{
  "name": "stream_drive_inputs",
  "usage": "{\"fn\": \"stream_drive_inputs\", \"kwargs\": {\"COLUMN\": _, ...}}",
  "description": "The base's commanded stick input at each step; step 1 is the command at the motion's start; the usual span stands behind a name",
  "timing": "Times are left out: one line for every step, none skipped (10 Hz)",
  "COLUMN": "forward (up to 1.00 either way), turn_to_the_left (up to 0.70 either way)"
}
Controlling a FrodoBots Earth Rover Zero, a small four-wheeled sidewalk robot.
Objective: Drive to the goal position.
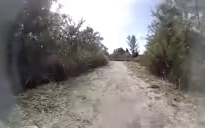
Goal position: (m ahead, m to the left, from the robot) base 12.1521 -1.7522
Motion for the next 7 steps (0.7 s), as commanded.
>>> {"fn": "stream_drive_inputs", "kwargs": {"forward": 0.84, "turn_to_the_left": 0.0}}
{"fn": "stream_drive_inputs", "kwargs": {"forward": 0.83, "turn_to_the_left": -0.17}}
{"fn": "stream_drive_inputs", "kwargs": {"forward": 0.82, "turn_to_the_left": -0.28}}
{"fn": "stream_drive_inputs", "kwargs": {"forward": 0.81, "turn_to_the_left": -0.3}}
{"fn": "stream_drive_inputs", "kwargs": {"forward": 0.79, "turn_to_the_left": -0.3}}
{"fn": "stream_drive_inputs", "kwargs": {"forward": 0.76, "turn_to_the_left": -0.24}}
{"fn": "stream_drive_inputs", "kwargs": {"forward": 0.77, "turn_to_the_left": -0.06}}
